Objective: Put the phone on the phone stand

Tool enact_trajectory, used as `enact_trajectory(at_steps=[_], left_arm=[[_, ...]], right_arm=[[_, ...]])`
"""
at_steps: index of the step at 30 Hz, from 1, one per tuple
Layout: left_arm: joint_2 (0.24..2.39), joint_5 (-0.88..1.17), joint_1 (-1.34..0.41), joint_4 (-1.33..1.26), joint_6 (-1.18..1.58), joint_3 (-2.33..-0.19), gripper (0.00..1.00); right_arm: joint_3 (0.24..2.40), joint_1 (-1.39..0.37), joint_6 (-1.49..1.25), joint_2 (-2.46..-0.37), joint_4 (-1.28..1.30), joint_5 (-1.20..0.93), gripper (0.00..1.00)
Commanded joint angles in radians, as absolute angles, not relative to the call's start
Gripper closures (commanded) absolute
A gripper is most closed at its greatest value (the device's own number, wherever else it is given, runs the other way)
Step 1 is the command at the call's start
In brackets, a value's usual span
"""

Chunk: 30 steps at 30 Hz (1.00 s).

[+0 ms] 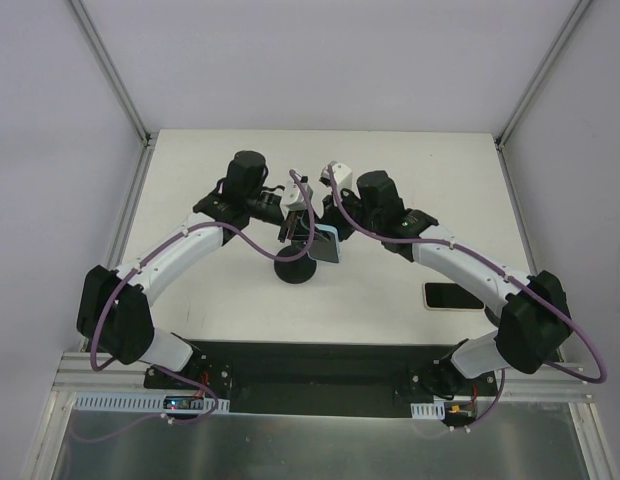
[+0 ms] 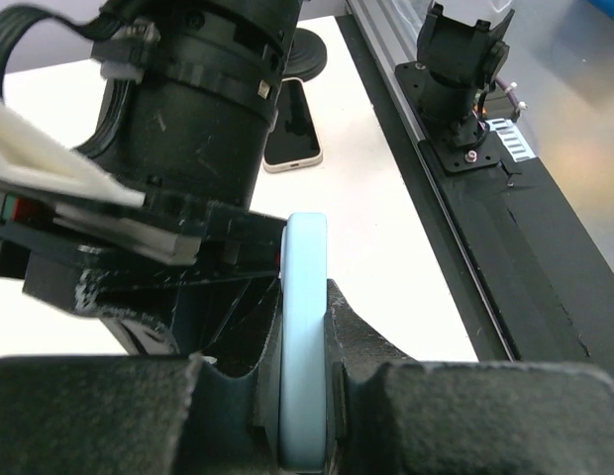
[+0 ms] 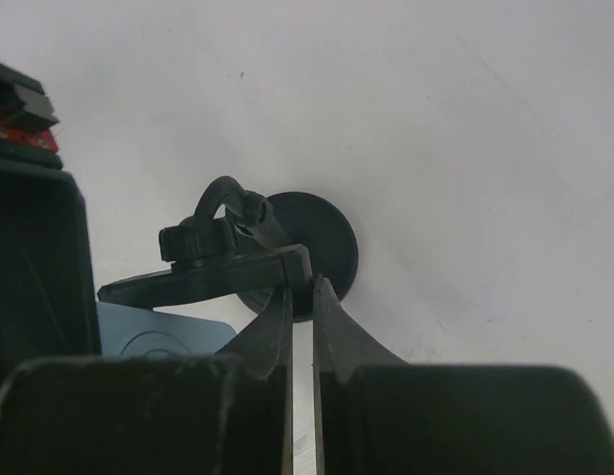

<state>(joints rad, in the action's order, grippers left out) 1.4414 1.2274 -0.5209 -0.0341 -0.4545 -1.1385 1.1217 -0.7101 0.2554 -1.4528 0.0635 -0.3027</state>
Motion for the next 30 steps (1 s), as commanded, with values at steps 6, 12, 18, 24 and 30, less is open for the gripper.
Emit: enact_trajectory(at_steps=[6,12,18,24,30], left_arm=[[1.453,1.197,-0.453,0.089,-0.620,-1.243,1.00],[1.398,1.047,-0.453,0.087,-0.592,-1.189,1.00],[1.304,0.576,-0.524,0.069,-0.465,-1.109,1.00],[1.229,-0.035,-0.692,-0.028,-0.451,-1.000,1.00],[1.216,-0.405,-0.721,-0.066,-0.273,-0.956,1.00]], right_arm=[[1.184,-0.712,0.382,-1.413,0.202,-0.425,0.99],[1.154,-0.712,0.341,-1.398,0.138,-0.373,0.99],[1.048,-0.735,0.207,-1.342,-0.057,-0.212,1.00],[1.098,-0.770,0.063,-1.347,-0.013,-0.105,1.00],[1.040,-0.856,-0.116,-1.322,-0.030,0.211,1.00]])
